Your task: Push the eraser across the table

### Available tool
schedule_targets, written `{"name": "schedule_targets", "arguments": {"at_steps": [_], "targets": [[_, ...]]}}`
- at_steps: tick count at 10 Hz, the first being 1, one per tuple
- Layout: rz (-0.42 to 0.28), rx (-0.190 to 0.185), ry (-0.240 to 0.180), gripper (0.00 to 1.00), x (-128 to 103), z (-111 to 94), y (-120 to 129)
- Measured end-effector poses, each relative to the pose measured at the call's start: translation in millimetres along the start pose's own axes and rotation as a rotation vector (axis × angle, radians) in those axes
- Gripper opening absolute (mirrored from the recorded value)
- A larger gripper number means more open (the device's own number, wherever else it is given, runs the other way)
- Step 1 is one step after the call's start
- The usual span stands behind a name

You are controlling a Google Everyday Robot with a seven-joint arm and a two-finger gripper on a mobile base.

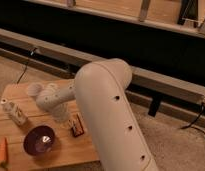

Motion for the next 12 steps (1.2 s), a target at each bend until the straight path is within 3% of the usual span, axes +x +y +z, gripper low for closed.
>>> {"name": "schedule_targets", "arguments": {"at_steps": [6, 9, 12], "targets": [[0.173, 0.041, 0.038, 0.00, 25, 18, -70], [0.229, 0.053, 0.062, 0.00, 38, 27, -93], [0.286, 0.100, 0.091, 0.00, 58, 36, -133]]}}
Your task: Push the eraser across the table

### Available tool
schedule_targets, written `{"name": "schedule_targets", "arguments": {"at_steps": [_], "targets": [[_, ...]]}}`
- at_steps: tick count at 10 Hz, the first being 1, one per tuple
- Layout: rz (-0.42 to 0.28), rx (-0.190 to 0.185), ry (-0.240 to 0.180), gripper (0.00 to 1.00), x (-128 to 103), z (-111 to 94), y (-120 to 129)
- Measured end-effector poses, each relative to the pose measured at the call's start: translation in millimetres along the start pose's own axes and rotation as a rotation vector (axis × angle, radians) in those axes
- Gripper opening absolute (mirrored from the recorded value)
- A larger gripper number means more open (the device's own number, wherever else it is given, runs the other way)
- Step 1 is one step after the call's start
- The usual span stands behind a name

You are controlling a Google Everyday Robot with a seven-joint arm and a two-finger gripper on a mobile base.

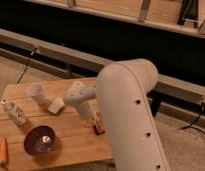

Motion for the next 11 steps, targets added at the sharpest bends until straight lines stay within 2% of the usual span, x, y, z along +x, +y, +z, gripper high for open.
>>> {"name": "schedule_targets", "arguments": {"at_steps": [1, 5, 8, 11], "targets": [[0.021, 0.028, 0.006, 0.00, 2, 3, -20], [0.053, 0.076, 0.006, 0.00, 4, -3, -53], [0.058, 0.082, 0.010, 0.00, 7, -3, -55], [0.059, 0.053, -0.003, 0.00, 3, -13, -37]]}}
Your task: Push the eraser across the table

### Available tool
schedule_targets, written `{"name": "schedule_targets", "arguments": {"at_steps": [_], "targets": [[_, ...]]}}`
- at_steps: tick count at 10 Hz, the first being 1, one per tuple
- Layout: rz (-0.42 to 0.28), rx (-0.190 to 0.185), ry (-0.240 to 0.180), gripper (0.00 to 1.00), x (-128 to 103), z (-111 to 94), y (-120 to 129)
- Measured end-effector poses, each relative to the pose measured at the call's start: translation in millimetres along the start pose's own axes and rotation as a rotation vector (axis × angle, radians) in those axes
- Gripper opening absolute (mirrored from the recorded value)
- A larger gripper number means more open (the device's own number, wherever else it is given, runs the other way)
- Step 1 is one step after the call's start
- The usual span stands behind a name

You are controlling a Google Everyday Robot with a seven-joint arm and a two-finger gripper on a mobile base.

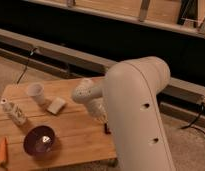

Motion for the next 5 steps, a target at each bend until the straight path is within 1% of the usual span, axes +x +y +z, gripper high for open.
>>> {"name": "schedule_targets", "arguments": {"at_steps": [3, 4, 5], "targets": [[-0.043, -0.043, -0.028, 0.00, -7, -24, 42], [-0.061, -0.049, -0.035, 0.00, -9, -28, 54], [-0.067, -0.050, -0.031, 0.00, -8, -27, 56]]}}
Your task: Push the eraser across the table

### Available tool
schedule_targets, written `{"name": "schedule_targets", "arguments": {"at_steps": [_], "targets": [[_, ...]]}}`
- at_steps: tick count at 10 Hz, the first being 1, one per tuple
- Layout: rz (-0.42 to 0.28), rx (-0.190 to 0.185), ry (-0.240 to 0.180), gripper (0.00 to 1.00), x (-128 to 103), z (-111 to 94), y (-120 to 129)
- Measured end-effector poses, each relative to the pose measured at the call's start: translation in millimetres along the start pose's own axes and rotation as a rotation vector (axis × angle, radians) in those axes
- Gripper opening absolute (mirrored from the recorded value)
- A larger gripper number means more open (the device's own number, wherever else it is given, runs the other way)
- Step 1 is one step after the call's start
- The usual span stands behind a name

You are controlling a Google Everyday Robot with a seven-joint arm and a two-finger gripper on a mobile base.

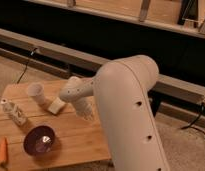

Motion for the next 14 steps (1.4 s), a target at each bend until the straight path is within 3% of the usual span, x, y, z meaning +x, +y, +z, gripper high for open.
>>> {"name": "schedule_targets", "arguments": {"at_steps": [4, 9, 14], "targets": [[-0.010, 0.013, 0.037, 0.00, 14, 13, -3], [0.009, 0.060, 0.088, 0.00, 30, 36, -23], [0.048, 0.092, 0.114, 0.00, 32, 48, -47]]}}
